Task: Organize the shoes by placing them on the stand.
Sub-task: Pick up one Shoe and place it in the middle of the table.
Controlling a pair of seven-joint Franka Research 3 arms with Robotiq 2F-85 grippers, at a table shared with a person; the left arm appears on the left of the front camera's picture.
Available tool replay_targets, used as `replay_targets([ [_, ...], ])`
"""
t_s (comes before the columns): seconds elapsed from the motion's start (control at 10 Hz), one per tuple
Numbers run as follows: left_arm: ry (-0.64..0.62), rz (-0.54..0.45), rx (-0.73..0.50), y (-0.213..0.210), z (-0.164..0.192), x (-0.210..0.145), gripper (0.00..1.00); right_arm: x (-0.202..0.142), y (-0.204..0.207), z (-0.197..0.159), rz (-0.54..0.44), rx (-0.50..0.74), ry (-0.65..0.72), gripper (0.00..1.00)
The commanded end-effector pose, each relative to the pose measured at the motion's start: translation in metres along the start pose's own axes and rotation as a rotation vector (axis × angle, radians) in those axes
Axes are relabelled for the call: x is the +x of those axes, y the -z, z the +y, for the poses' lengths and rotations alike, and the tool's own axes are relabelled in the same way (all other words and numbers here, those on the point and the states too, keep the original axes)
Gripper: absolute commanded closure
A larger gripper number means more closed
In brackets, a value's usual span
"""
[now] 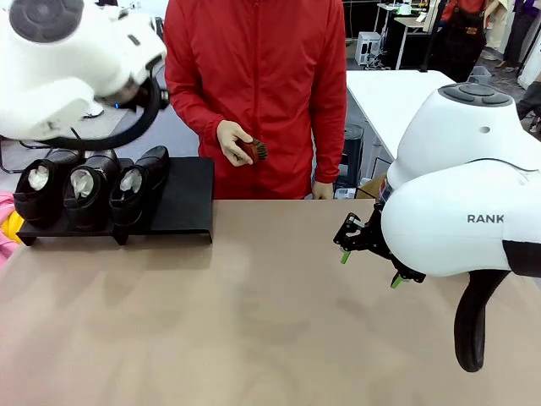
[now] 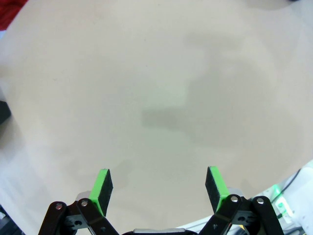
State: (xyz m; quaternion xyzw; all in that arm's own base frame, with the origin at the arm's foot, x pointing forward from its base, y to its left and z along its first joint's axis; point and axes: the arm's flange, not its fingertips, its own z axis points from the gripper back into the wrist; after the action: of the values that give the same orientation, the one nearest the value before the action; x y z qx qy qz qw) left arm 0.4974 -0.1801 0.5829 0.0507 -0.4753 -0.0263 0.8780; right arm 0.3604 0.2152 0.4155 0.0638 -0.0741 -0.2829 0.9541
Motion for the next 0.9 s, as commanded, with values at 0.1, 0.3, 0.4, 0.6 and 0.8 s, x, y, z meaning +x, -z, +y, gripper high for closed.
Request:
replay_targets([
  [0.1,-0.002,-0.131,-0.019,-0.033,-0.005,-0.015,0.6,0.003,-0.001,0.002,0.011,0.016,-0.014,0.0],
  [0.3,-0.078,0.015,-0.186,-0.069,-0.028,-0.033,0.6,0.003,-0.001,0.002,0.011,0.016,-0.014,0.0],
  [0.4,-0.111,0.167,-0.265,-0.077,-0.036,-0.041,0.6,0.003,-0.001,0.002,0.011,0.016,-0.014,0.0],
  [0.6,-0.105,0.293,-0.352,-0.085,-0.053,-0.055,0.6,0.003,-0.001,0.002,0.011,0.016,-0.014,0.0],
  [0.8,-0.098,0.374,-0.379,-0.088,-0.054,-0.066,0.6,0.0,0.0,0.0,0.0,0.0,0.0,0.0],
])
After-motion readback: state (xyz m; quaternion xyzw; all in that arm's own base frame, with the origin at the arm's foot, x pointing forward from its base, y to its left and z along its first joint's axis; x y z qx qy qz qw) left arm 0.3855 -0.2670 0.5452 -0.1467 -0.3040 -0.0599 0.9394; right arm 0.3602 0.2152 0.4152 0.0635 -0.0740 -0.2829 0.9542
